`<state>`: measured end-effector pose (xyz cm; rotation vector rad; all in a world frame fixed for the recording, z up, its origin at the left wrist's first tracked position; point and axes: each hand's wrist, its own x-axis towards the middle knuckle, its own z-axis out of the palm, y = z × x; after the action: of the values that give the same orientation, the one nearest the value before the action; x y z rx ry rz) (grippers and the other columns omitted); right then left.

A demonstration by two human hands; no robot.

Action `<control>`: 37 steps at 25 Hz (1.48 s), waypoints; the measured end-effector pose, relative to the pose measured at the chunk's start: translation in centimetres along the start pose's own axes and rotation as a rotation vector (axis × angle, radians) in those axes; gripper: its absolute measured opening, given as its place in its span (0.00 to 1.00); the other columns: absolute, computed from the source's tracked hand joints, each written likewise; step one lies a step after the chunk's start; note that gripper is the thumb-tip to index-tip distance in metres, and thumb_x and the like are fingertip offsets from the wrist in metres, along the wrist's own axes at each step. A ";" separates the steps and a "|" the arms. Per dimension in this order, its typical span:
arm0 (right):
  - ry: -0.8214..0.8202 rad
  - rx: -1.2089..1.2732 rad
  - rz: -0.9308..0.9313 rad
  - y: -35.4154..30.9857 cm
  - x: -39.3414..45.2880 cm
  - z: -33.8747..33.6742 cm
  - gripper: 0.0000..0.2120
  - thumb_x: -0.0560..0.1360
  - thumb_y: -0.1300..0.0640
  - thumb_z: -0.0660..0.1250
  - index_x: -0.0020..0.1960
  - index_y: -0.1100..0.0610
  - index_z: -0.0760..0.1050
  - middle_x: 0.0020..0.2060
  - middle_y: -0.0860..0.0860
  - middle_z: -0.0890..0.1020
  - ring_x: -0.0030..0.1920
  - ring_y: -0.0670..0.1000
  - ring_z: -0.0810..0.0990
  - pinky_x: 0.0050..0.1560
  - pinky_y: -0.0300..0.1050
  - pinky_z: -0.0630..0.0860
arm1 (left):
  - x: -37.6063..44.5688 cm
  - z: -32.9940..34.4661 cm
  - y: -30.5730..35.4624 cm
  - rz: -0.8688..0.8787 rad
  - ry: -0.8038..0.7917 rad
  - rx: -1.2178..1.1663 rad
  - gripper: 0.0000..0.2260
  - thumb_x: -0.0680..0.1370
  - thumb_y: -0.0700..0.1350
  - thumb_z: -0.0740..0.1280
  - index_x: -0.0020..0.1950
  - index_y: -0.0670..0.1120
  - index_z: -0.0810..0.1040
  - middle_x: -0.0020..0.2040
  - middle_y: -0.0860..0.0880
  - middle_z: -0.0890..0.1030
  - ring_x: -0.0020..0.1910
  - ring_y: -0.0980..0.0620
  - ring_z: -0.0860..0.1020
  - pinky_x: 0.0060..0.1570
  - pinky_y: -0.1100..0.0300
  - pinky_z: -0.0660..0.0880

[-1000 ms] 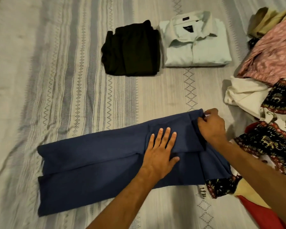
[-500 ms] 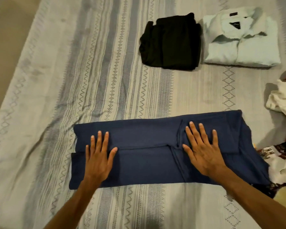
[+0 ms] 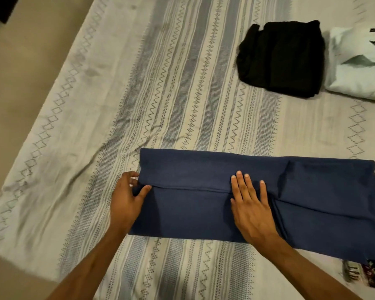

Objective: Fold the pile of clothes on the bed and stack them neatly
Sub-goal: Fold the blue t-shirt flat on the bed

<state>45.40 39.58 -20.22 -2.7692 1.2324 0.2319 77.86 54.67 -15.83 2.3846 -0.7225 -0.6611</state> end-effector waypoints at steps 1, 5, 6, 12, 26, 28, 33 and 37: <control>-0.002 0.013 0.031 -0.7 0.5 0.1 0.30 0.83 0.53 0.53 0.83 0.62 0.56 0.82 0.59 0.58 0.82 0.61 0.58 0.79 0.68 0.56 | -0.1 0.0 0.2 0.054 0.005 0.076 0.21 0.79 0.55 0.73 0.68 0.60 0.70 0.59 0.56 0.79 0.52 0.52 0.81 0.45 0.48 0.80; 0.026 0.012 -0.035 -1.3 2.1 -0.1 0.30 0.79 0.59 0.53 0.81 0.63 0.61 0.80 0.60 0.63 0.79 0.62 0.65 0.75 0.64 0.65 | 1.0 -0.2 -0.6 0.387 -0.002 0.481 0.16 0.82 0.48 0.70 0.69 0.58 0.79 0.71 0.52 0.78 0.50 0.46 0.85 0.39 0.46 0.83; 0.038 0.011 -0.061 -1.2 2.2 -0.1 0.30 0.79 0.59 0.52 0.81 0.63 0.62 0.80 0.60 0.64 0.79 0.61 0.65 0.76 0.64 0.65 | 1.5 -0.5 -1.5 0.476 -0.003 0.553 0.14 0.80 0.46 0.73 0.66 0.55 0.82 0.70 0.49 0.79 0.46 0.43 0.86 0.34 0.47 0.83; 0.029 -0.014 -0.121 -0.9 1.5 -0.1 0.39 0.72 0.67 0.66 0.82 0.60 0.59 0.82 0.57 0.60 0.81 0.59 0.60 0.78 0.62 0.61 | 2.7 -2.2 -4.5 0.504 0.029 0.592 0.15 0.82 0.46 0.68 0.68 0.51 0.82 0.69 0.45 0.81 0.50 0.39 0.87 0.40 0.44 0.85; -0.125 0.035 0.003 -3.7 -0.1 -1.0 0.36 0.85 0.35 0.46 0.85 0.54 0.43 0.85 0.52 0.44 0.84 0.56 0.43 0.80 0.68 0.51 | 2.7 -0.8 0.3 -0.218 -0.298 0.188 0.28 0.78 0.71 0.60 0.50 0.45 0.74 0.44 0.48 0.81 0.43 0.46 0.79 0.43 0.51 0.74; -0.120 0.034 0.013 -3.9 -0.2 -0.8 0.36 0.85 0.35 0.46 0.85 0.54 0.43 0.85 0.52 0.44 0.84 0.57 0.44 0.80 0.68 0.50 | 3.0 -0.3 0.0 -0.240 -0.320 0.109 0.25 0.81 0.67 0.61 0.55 0.44 0.74 0.49 0.47 0.80 0.48 0.44 0.79 0.48 0.49 0.75; -0.097 0.040 -0.052 -3.1 -1.2 -0.5 0.36 0.85 0.36 0.48 0.85 0.54 0.43 0.85 0.53 0.44 0.84 0.57 0.44 0.80 0.69 0.50 | -0.1 0.7 0.3 -0.087 -0.149 0.058 0.16 0.84 0.59 0.60 0.54 0.46 0.71 0.39 0.50 0.80 0.37 0.52 0.78 0.34 0.58 0.70; -0.110 0.032 -0.170 -1.5 -4.6 0.6 0.35 0.85 0.37 0.49 0.85 0.54 0.46 0.85 0.53 0.46 0.84 0.57 0.47 0.78 0.70 0.56 | -1.1 1.3 0.6 -0.052 -0.047 0.066 0.15 0.85 0.56 0.59 0.53 0.44 0.71 0.35 0.48 0.79 0.32 0.50 0.77 0.30 0.57 0.68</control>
<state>43.42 44.07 -19.94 -2.7716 0.9615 0.3408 76.04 54.43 -16.06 2.4626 -0.7138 -0.7274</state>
